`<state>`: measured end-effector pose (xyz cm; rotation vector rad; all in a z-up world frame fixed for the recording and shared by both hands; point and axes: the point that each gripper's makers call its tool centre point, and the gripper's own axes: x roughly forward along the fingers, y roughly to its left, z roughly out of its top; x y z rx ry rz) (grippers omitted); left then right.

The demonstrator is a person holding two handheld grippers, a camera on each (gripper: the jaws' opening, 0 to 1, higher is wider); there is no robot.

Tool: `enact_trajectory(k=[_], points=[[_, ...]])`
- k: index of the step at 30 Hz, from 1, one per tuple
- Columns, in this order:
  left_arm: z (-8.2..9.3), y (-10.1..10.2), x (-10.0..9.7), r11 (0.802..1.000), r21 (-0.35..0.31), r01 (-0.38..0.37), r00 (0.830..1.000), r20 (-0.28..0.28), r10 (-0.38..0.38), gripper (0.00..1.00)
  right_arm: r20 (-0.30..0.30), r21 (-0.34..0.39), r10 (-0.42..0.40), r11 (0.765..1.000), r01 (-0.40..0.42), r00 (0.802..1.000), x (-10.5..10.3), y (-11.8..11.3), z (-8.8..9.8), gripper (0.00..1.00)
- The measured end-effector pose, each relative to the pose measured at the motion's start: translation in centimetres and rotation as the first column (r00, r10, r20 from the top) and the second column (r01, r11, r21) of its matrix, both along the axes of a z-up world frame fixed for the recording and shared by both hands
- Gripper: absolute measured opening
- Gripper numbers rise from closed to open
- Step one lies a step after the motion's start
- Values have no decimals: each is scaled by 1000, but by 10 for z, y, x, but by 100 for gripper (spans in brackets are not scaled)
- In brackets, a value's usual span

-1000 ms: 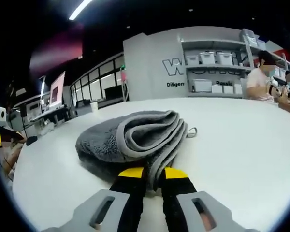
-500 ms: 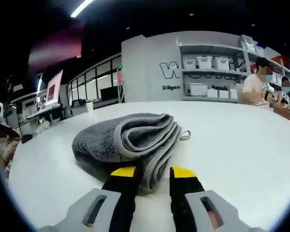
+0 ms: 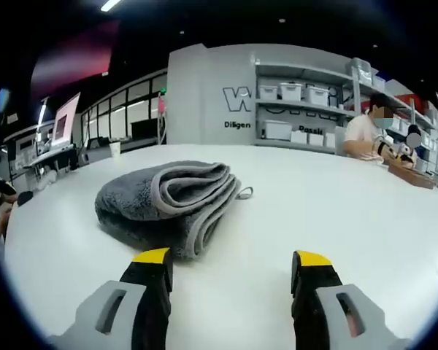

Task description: Open the folded towel by lifting each exposed corner and separating the folded layers until the towel lies flat within the target outline without major curled edges

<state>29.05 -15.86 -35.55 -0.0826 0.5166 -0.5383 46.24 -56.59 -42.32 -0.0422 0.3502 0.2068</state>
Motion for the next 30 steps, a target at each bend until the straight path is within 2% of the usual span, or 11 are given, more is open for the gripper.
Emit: enact_trajectory(k=[3,11,13,19,24,30], points=[[0,-5,0,1000,-1,13,1000,-1,-13,95,-8,26,-9,1000,9,1000,-13,-1,3,78],[-1,-15,0,999,-1,36,999,-1,-36,95,7,32,-8,999,8,1000,-36,-6,13,90],[-1,-17,0,999,-3,37,999,1,-37,95,11,70,-7,998,6,1000,-46,-5,16,94],[-2,-20,0,999,-4,36,999,0,-36,96,18,60,-4,998,3,1000,-73,-4,20,99],[-3,-26,2,999,-10,44,999,0,-44,97,28,71,-29,997,27,999,-94,-5,27,99],[-6,-36,3,998,-14,62,998,-3,-62,97,26,63,-15,998,14,1000,-115,0,33,99]])
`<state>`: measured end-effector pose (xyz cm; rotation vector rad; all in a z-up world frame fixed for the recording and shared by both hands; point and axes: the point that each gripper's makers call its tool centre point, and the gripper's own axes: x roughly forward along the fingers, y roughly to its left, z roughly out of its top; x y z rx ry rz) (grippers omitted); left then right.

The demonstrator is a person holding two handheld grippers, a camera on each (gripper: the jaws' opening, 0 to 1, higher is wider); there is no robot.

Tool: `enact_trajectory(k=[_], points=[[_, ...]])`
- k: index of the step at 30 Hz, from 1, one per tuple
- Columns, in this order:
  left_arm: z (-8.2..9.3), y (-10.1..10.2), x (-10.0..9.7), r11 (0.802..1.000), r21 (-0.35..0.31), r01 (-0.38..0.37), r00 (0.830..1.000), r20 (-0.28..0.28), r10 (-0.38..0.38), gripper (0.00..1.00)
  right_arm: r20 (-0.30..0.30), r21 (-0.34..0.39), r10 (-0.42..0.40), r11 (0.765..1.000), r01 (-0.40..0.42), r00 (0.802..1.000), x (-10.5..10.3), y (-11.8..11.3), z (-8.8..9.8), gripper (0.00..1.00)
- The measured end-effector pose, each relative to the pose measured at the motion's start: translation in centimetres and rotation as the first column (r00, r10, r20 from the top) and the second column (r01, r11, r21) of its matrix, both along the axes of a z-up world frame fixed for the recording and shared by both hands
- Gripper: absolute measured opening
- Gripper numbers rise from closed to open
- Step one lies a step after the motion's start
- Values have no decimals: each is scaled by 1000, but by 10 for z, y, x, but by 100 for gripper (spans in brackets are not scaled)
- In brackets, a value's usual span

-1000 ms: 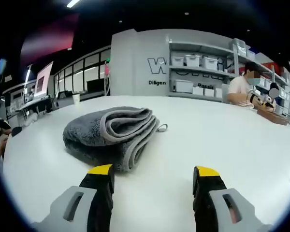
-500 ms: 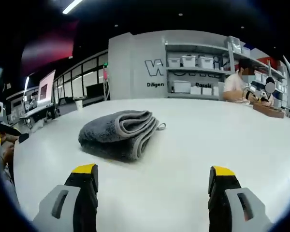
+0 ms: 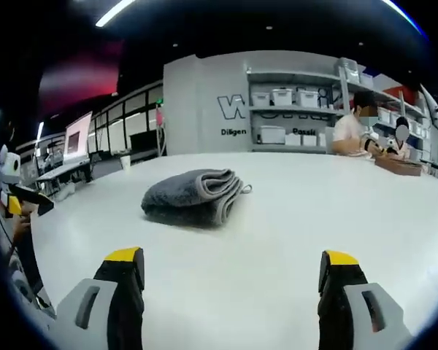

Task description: Open the folded towel by lifting each exposed corner and separating the folded layers until the towel lies flat within the target outline without major curled edges

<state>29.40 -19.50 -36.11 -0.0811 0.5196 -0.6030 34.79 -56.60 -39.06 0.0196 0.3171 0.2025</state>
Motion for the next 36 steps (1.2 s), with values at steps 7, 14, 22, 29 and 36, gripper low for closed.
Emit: enact_trajectory(k=[7,14,22,29,36], points=[[-1,-5,8,1000,26,14,1000,2,-14,98,5,-33,17,999,-17,1000,-23,1,9,99],[-2,-22,19,999,19,45,999,12,-45,99,25,-54,-10,998,12,1000,-37,-10,20,99],[-4,-57,40,992,27,121,992,22,-122,99,15,-80,1,997,1,1000,-42,-12,25,99],[4,-76,74,984,77,158,984,76,-164,99,2,-87,9,996,-9,1000,-46,-7,27,99],[-1,-101,95,981,45,190,979,72,-192,99,7,-95,-16,995,17,1000,-51,-14,31,99]])
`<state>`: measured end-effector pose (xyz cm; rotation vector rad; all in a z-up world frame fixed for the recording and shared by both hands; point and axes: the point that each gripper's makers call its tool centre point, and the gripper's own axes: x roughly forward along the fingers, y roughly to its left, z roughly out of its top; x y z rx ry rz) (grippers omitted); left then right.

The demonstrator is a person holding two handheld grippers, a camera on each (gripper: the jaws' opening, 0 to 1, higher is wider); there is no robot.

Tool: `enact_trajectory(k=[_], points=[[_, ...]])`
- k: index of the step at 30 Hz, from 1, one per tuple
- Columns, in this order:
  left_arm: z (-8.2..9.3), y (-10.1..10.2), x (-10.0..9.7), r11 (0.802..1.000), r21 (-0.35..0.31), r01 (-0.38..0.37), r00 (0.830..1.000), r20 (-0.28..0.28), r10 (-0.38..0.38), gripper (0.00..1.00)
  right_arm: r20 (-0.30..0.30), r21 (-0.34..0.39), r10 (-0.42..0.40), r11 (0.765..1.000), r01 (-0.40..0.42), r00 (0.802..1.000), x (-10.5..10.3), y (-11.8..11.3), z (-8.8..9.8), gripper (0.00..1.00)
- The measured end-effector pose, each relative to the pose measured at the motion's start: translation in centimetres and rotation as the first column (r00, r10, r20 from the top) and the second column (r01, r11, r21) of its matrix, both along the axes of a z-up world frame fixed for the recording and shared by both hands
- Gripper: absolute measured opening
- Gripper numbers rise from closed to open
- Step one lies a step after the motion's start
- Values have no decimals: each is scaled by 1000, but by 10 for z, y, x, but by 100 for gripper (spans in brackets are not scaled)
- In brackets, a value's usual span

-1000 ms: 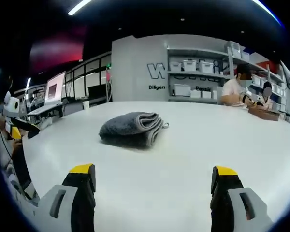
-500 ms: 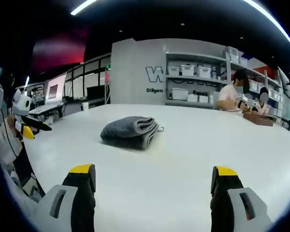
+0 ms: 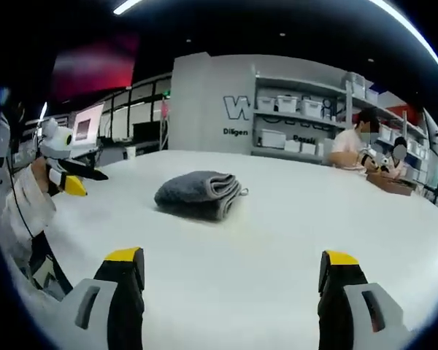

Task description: Open the folded towel by lifting each exposed corner and separating the folded layers until the towel lies flat within the target outline without major curled edges

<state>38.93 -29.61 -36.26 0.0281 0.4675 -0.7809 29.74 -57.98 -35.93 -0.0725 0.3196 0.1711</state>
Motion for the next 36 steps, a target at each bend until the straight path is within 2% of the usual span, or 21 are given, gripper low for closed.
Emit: enact_trajectory(k=[4,10,13,18,26,29,32,36], points=[[-4,-13,9,1000,-12,14,1000,-4,-14,99,-2,8,1,1000,-1,1000,-2,0,1,99],[-8,-22,26,1000,11,27,1000,-2,-27,99,-15,8,-10,1000,11,1000,-10,-3,0,99],[-4,-34,36,1000,11,26,999,25,-26,98,-23,9,-19,1000,20,1000,-15,-6,-1,99],[7,-54,50,999,-38,15,997,76,-12,96,-29,8,-18,1000,18,999,-17,-5,-1,99],[6,-80,62,1000,-23,16,993,116,-13,90,-28,-6,-7,1000,7,1000,-15,-3,2,98],[-6,-90,60,999,14,48,993,104,-49,87,-34,-10,8,1000,-8,999,-14,1,1,96],[-15,-100,61,998,21,54,993,100,-56,86,-48,-14,21,1000,-22,999,-14,5,-2,96],[-19,-109,66,998,25,64,993,102,-66,80,-53,-24,26,999,-27,998,-14,6,-2,95]])
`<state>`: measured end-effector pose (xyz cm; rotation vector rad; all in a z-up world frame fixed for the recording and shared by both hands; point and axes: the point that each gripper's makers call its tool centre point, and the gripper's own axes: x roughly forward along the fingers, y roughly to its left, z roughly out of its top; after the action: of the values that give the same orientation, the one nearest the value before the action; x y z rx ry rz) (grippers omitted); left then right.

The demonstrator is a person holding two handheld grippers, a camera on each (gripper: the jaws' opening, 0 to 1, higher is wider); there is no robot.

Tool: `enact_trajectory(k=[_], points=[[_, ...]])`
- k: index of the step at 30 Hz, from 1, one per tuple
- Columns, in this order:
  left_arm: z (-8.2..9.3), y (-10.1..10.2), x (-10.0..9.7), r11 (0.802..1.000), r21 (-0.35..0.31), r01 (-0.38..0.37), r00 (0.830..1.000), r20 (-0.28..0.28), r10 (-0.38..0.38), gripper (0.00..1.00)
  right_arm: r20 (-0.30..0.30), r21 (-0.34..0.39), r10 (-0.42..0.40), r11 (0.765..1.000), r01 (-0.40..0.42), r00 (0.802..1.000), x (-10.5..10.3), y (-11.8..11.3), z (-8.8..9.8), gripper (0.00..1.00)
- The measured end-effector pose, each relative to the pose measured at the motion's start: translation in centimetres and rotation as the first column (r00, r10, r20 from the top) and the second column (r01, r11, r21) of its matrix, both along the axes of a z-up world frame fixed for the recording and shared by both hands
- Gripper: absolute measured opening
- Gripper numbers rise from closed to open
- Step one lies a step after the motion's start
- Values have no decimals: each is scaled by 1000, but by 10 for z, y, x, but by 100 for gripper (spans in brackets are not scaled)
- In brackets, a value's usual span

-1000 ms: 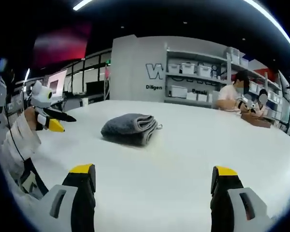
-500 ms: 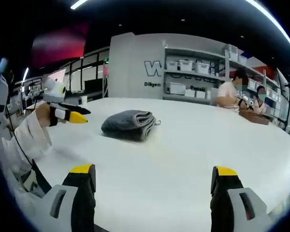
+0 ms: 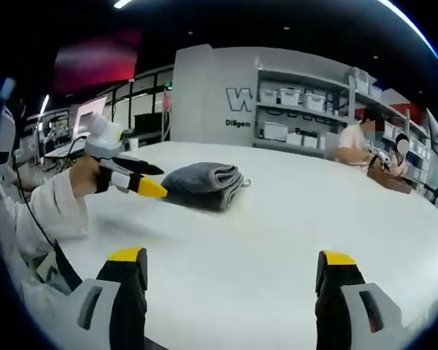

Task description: Open the folded towel by lifting each exposed corner and separating the folded layers until the towel lies flat within the target outline without major curled edges

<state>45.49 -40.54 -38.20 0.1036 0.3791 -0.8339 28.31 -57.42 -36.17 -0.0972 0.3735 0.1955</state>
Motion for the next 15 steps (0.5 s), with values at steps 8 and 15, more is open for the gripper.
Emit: enact_trajectory(k=[8,15], points=[[-1,-23,14,996,94,1,997,74,-8,80,10,-23,9,1000,-9,1000,0,3,7,94],[5,-46,28,995,94,18,991,132,-30,69,0,-26,10,1000,-10,1000,-3,4,5,94]])
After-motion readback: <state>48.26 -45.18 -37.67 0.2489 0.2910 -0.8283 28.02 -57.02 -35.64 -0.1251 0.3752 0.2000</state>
